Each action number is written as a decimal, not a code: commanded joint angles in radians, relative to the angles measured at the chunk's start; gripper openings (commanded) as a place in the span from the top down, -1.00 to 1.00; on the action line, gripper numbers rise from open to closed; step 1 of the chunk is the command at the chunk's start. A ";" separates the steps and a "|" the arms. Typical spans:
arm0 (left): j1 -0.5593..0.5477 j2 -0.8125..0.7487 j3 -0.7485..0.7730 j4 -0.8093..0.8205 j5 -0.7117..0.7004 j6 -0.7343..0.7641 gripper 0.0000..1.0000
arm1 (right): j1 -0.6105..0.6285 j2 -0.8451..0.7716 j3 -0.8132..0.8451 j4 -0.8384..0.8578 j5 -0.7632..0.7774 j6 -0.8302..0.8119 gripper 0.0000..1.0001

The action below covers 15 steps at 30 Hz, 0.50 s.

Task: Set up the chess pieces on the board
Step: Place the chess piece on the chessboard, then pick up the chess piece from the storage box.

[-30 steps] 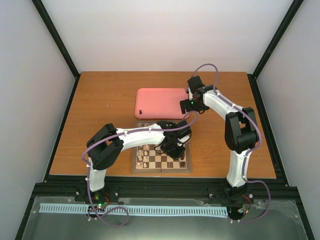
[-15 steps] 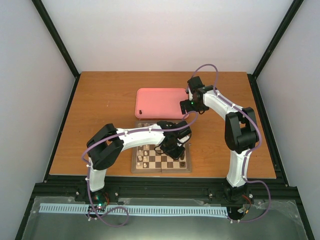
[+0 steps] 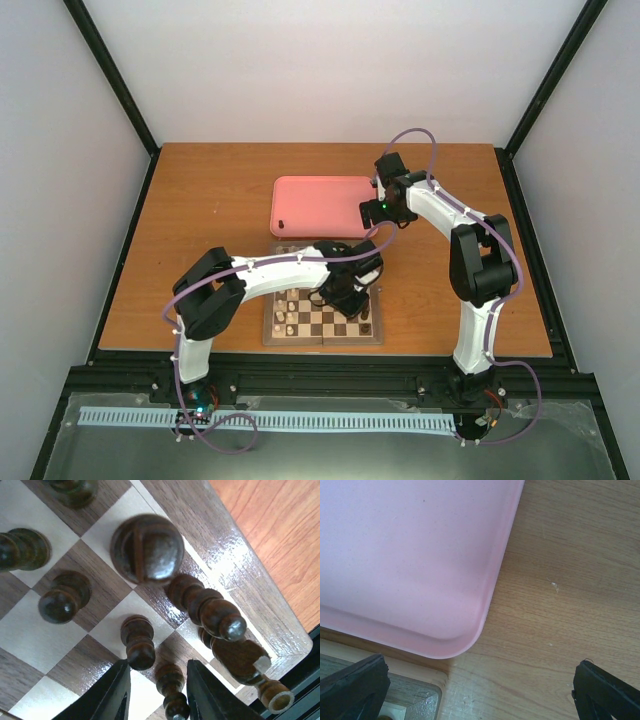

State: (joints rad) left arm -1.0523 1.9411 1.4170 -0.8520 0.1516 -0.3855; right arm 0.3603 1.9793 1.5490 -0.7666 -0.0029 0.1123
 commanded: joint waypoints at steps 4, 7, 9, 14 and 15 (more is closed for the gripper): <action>-0.014 -0.064 0.057 -0.016 -0.017 0.051 0.22 | 0.002 -0.001 0.027 -0.005 -0.005 -0.008 -1.00; -0.014 -0.083 0.059 -0.021 -0.019 0.058 0.16 | 0.001 -0.006 0.029 -0.008 -0.003 -0.007 -1.00; -0.014 -0.100 0.061 -0.029 -0.024 0.057 0.16 | 0.002 -0.008 0.029 -0.009 -0.003 -0.007 -1.00; -0.009 -0.160 0.051 -0.070 -0.080 0.033 0.16 | 0.002 -0.014 0.029 -0.011 -0.007 -0.001 -1.00; -0.001 -0.174 0.043 -0.076 -0.086 0.026 0.16 | 0.002 -0.016 0.029 -0.011 -0.009 0.001 -1.00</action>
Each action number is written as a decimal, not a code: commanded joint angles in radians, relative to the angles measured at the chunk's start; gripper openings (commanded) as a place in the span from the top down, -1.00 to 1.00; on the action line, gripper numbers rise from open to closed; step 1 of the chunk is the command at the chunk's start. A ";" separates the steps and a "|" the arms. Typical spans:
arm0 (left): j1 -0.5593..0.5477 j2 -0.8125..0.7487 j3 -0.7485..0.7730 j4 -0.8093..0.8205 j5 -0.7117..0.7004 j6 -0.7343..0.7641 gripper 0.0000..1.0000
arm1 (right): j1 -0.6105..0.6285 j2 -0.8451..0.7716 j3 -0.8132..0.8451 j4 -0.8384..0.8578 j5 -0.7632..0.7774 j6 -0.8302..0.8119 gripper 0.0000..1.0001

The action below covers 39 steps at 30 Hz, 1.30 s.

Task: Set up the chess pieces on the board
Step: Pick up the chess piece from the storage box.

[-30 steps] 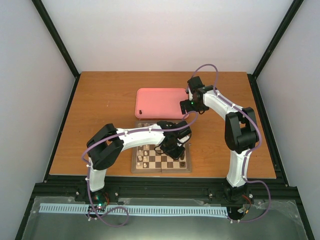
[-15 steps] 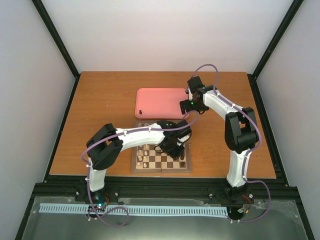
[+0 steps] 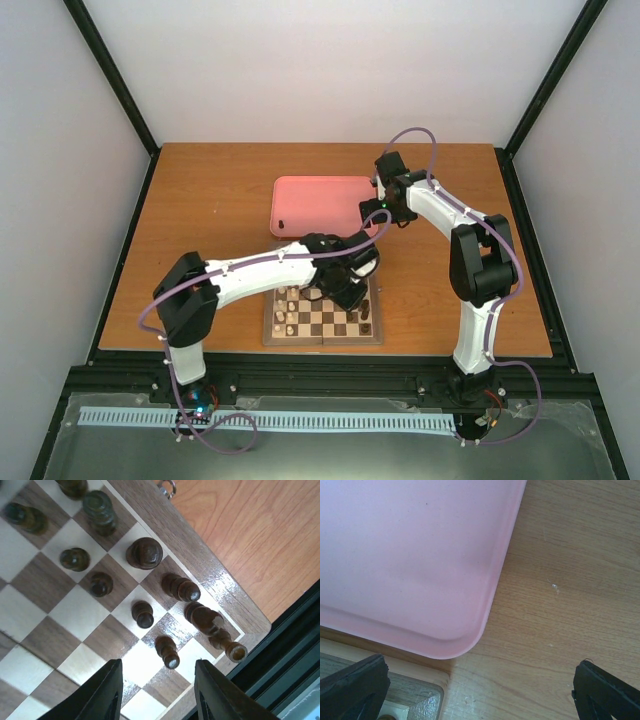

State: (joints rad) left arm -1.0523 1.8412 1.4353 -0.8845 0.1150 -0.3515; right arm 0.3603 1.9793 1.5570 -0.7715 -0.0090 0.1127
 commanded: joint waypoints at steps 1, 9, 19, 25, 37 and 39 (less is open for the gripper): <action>0.008 -0.086 0.009 -0.049 -0.051 -0.019 0.16 | 0.001 -0.018 0.021 -0.006 -0.004 0.002 -1.00; 0.033 -0.112 -0.082 -0.065 -0.035 -0.046 0.16 | 0.002 -0.027 0.018 -0.007 -0.003 0.007 -1.00; 0.032 -0.037 -0.087 -0.046 -0.018 -0.046 0.16 | 0.002 -0.041 -0.005 -0.006 0.006 0.008 -1.00; 0.032 -0.008 -0.092 -0.029 0.004 -0.043 0.16 | 0.001 -0.048 -0.018 -0.002 0.008 0.007 -1.00; 0.033 0.039 -0.062 -0.027 0.012 -0.039 0.16 | 0.002 -0.041 -0.020 0.003 0.006 0.002 -1.00; 0.032 0.049 -0.049 -0.029 0.012 -0.034 0.16 | 0.002 -0.039 -0.022 0.005 0.007 0.001 -1.00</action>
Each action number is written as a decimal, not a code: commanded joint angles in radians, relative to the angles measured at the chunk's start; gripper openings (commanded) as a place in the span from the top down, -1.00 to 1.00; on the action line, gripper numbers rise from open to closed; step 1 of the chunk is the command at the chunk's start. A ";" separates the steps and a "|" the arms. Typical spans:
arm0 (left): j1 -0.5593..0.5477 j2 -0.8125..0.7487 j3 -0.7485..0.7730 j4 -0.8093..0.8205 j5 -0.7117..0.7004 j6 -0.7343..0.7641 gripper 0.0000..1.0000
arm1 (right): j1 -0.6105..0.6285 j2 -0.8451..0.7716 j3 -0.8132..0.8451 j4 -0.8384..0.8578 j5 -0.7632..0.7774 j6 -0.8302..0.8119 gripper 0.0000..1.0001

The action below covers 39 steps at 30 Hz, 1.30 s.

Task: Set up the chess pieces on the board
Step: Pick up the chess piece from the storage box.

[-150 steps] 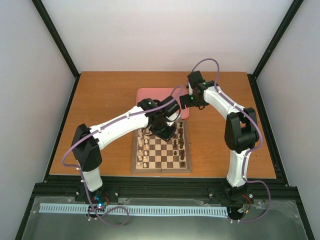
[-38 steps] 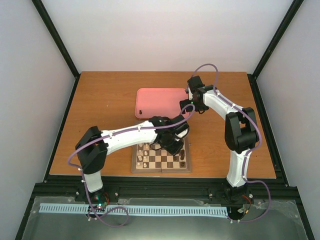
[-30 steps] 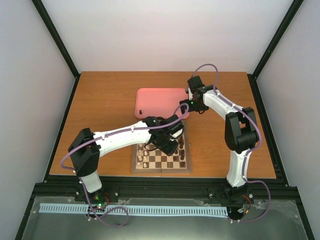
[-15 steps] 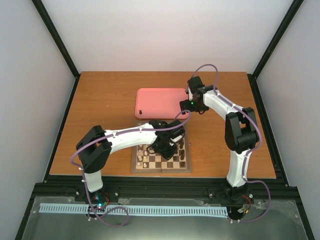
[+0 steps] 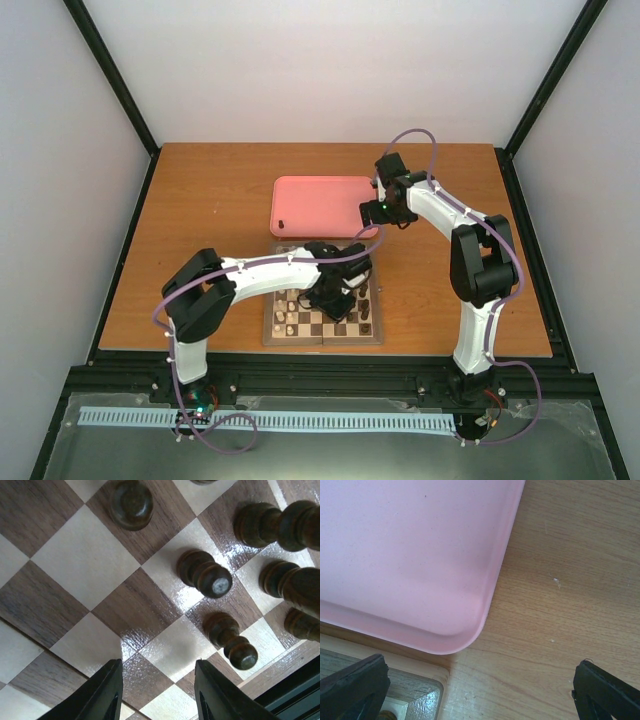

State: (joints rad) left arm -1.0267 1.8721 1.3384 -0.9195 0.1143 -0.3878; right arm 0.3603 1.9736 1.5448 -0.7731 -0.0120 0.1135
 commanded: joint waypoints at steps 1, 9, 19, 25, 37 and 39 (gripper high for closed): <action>0.007 0.024 0.056 0.005 0.013 0.006 0.16 | 0.002 -0.032 -0.010 0.006 0.009 -0.001 -1.00; 0.007 0.061 0.107 -0.011 0.026 0.022 0.16 | 0.002 -0.030 -0.014 0.010 0.013 -0.007 -1.00; 0.007 0.052 0.097 -0.032 0.001 0.027 0.16 | 0.000 -0.029 -0.020 0.015 0.004 -0.014 -1.00; 0.022 -0.008 0.077 -0.064 -0.057 0.015 0.08 | -0.002 -0.032 -0.015 0.012 0.001 -0.014 -1.00; 0.267 -0.046 0.279 -0.165 -0.156 0.104 0.05 | -0.001 -0.041 0.023 -0.019 -0.020 0.002 -1.00; 0.342 -0.011 0.315 -0.148 -0.159 0.118 0.05 | -0.001 -0.043 0.035 -0.026 -0.027 0.006 -1.00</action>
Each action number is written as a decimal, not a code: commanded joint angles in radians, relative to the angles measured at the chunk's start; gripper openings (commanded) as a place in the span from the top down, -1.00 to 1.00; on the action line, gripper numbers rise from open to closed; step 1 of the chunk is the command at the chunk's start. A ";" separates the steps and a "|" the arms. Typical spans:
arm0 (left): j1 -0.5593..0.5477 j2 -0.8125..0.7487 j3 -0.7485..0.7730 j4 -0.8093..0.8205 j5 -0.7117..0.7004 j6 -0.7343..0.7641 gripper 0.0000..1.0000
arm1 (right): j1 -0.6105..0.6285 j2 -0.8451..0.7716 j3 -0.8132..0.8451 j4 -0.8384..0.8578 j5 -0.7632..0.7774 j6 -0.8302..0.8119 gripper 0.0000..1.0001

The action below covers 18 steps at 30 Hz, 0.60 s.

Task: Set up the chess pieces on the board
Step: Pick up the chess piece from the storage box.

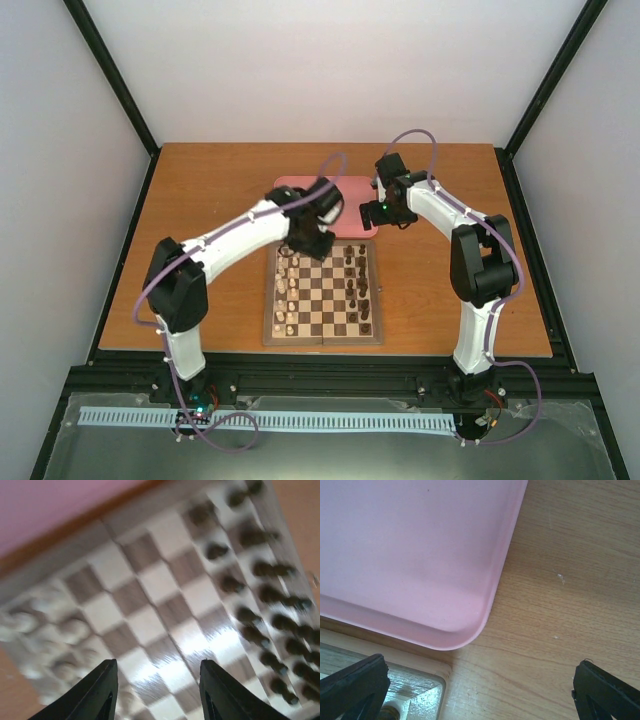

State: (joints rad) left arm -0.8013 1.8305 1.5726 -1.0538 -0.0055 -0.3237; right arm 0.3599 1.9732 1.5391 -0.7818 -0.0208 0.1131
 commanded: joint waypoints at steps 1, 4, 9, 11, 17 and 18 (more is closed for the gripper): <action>0.152 0.055 0.103 -0.002 -0.043 0.058 0.05 | -0.001 -0.043 0.046 -0.021 -0.020 0.007 -1.00; 0.264 0.132 0.177 0.037 -0.041 0.054 0.05 | -0.001 -0.045 0.058 -0.029 -0.021 0.011 -1.00; 0.372 0.260 0.292 0.064 -0.025 0.043 0.08 | -0.001 -0.040 0.071 -0.045 -0.023 0.011 -1.00; 0.399 0.292 0.310 0.066 -0.029 0.052 0.08 | -0.001 -0.038 0.078 -0.050 -0.025 0.009 -1.00; 0.456 0.339 0.299 0.088 -0.015 0.072 0.14 | -0.002 -0.031 0.081 -0.054 -0.023 0.008 -1.00; 0.455 0.343 0.300 0.090 -0.008 0.074 0.15 | -0.001 -0.029 0.080 -0.055 -0.022 0.007 -1.00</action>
State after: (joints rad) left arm -0.3592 2.1651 1.8324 -0.9867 -0.0334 -0.2825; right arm 0.3595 1.9678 1.5948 -0.8234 -0.0399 0.1177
